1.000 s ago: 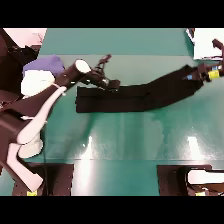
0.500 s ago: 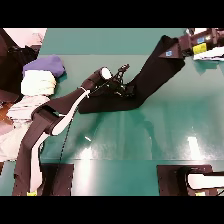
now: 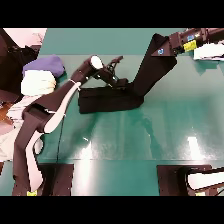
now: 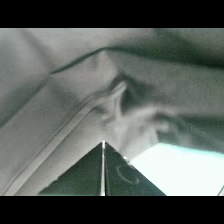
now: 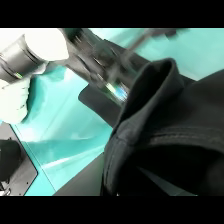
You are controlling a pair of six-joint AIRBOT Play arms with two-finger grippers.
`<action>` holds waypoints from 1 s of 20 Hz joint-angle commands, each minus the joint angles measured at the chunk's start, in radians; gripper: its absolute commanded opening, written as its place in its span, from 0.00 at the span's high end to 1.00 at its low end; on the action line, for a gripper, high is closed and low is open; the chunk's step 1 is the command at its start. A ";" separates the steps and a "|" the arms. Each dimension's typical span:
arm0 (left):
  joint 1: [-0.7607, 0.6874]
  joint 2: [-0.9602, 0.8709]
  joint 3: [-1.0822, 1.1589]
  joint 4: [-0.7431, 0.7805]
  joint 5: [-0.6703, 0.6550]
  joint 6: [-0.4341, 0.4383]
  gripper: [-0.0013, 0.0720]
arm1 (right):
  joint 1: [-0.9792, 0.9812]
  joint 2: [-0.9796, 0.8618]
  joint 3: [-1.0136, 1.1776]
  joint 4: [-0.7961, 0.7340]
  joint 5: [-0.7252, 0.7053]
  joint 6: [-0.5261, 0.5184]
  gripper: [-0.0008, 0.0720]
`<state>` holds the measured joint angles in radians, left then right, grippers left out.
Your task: Fold the shirts.
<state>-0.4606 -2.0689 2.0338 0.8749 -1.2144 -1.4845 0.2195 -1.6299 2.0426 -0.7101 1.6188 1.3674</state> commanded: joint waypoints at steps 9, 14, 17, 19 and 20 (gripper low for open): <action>0.328 0.288 0.005 0.192 -0.218 0.032 0.94 | 0.310 -0.163 0.002 0.001 -0.132 -0.103 0.97; 0.470 0.404 0.004 0.192 -0.270 0.049 0.94 | 0.562 -0.328 0.002 0.003 -0.421 -0.158 0.30; 0.513 0.438 0.003 0.192 -0.289 0.049 0.94 | 0.561 -0.315 0.002 -0.084 -0.348 -0.156 0.30; 0.513 0.443 0.003 0.190 -0.290 0.049 0.94 | 0.508 -0.282 -0.001 -0.238 -0.225 -0.132 0.30; 0.510 0.443 0.001 0.188 -0.290 0.049 0.94 | 0.469 -0.256 -0.029 -0.308 -0.196 -0.116 0.30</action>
<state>0.0307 -1.6440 2.0365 1.0645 -1.4925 -1.4368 0.7288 -1.9152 2.0361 -0.8375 1.3350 1.2243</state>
